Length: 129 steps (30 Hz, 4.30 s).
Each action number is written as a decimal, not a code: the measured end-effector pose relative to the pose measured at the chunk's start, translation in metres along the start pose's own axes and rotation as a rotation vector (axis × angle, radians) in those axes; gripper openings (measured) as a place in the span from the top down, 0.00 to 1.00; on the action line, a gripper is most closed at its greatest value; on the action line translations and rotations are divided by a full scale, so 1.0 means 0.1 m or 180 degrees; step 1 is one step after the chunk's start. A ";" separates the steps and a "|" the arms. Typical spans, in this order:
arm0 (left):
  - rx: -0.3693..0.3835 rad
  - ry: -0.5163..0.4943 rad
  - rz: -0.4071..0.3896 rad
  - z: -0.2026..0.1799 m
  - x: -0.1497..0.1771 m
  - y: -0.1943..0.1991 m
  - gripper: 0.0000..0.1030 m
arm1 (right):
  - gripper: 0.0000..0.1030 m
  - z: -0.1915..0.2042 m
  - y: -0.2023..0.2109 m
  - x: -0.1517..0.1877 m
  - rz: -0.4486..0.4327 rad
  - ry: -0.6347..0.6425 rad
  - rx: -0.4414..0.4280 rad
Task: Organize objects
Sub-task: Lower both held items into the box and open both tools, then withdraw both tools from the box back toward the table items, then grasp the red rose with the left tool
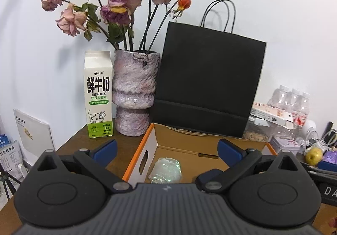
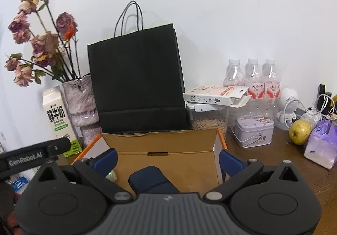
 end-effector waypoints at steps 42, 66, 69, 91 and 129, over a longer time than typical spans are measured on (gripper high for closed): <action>0.0087 -0.0189 -0.0084 0.19 0.52 1.62 0.00 | 0.00 0.20 1.68 0.80 -0.0009 0.0463 -0.0270; 0.0101 -0.0303 0.0086 0.34 1.01 2.15 0.00 | 0.00 0.05 2.21 1.43 0.0222 0.0426 -0.0279; 0.0093 -0.0312 0.0155 0.36 1.11 2.16 0.00 | 0.00 0.03 2.25 1.50 0.0250 0.0411 -0.0275; 0.0314 -0.0518 0.0641 0.22 1.85 2.16 0.00 | 0.00 -0.28 2.23 2.00 0.0561 0.0342 -0.0209; 0.0480 -0.0696 0.0657 -0.16 2.15 1.90 0.63 | 0.00 -0.50 2.03 2.21 0.0779 0.0325 0.0025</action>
Point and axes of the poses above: each gripper's, at about its wrist camera, not at the fingertips, and y roughly against the way its jaws point, z to its left, x to its underside, the point moved 9 cm from there along -y, roughly the way its jaws point, and after that the axes turned 7 degrees about -y, right-handed, at the moved point
